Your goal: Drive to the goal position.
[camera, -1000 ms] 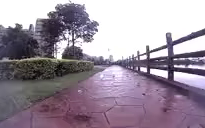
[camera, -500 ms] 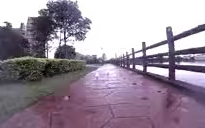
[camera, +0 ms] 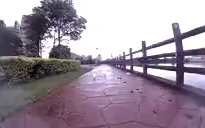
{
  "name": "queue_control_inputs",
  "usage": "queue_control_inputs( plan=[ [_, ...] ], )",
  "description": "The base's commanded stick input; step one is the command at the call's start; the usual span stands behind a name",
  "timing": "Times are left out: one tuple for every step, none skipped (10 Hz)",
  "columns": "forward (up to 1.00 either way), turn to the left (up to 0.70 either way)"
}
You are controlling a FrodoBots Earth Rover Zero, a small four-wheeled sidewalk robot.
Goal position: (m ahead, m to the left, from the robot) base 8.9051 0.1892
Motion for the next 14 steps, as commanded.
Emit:
queue_control_inputs(
  plan=[
    [1.0, -0.01],
    [1.0, -0.01],
    [1.0, -0.01],
    [1.0, -0.01],
    [1.0, -0.01],
    [1.0, -0.01],
    [1.0, 0.03],
    [1.0, 0.12],
    [1.0, 0.24],
    [1.0, 0.36],
    [1.0, 0.37],
    [1.0, -0.01],
    [1.0, -0.01],
    [1.0, -0.01]
  ],
)
